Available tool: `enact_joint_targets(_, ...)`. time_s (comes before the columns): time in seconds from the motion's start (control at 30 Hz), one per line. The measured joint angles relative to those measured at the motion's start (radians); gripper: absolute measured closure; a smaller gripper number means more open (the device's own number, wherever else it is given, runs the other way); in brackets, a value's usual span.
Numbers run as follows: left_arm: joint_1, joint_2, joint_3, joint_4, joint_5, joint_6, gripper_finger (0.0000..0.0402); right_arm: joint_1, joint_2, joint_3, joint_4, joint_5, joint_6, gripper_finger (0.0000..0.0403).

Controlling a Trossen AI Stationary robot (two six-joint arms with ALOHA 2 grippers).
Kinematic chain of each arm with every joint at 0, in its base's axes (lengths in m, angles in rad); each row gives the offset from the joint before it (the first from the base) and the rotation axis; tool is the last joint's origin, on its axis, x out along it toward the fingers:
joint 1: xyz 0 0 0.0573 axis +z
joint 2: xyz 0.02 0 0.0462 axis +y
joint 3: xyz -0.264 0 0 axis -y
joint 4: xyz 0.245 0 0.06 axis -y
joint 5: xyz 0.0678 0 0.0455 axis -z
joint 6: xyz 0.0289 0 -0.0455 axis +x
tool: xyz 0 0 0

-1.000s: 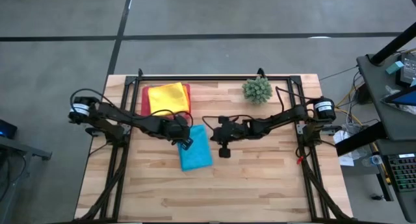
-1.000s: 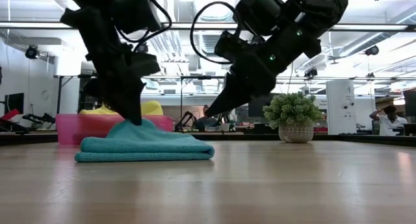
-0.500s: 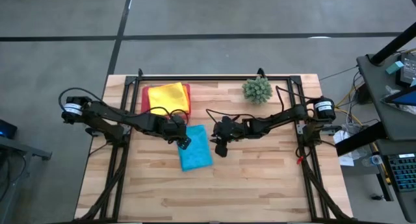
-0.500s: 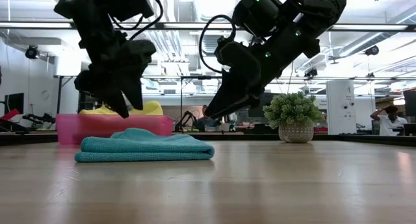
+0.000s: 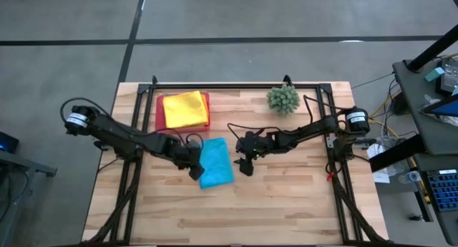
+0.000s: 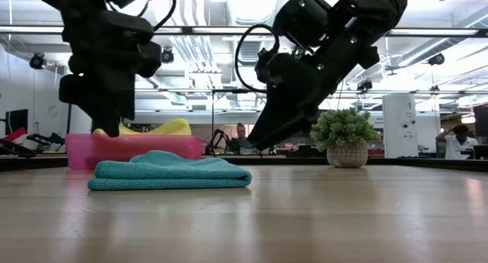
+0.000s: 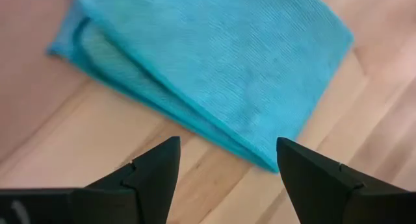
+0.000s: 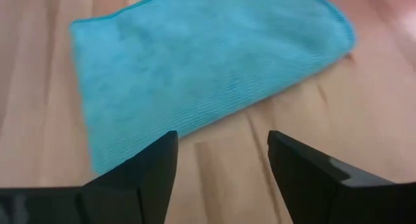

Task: Fold microfiber towels
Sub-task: Put the blue towel into the bin

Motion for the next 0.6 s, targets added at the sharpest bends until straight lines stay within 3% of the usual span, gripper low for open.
enact_joint_targets(0.17, -0.087, 0.044, -0.009, 0.052, 0.0, 0.049, 0.0162, 0.022, 0.0, 0.0, -0.009, -0.019, -0.009, 0.0172)
enact_joint_targets(0.37, -0.113, 0.107, -0.018, 0.051, -0.087, -0.238, 0.0162, 0.022, 0.0, 0.0, -0.035, -0.017, 0.05, 0.0172)
enact_joint_targets(0.6, -0.109, 0.12, -0.023, 0.065, -0.232, -0.318, 0.0162, 0.041, 0.0, -0.009, -0.042, -0.018, 0.096, 0.0172)
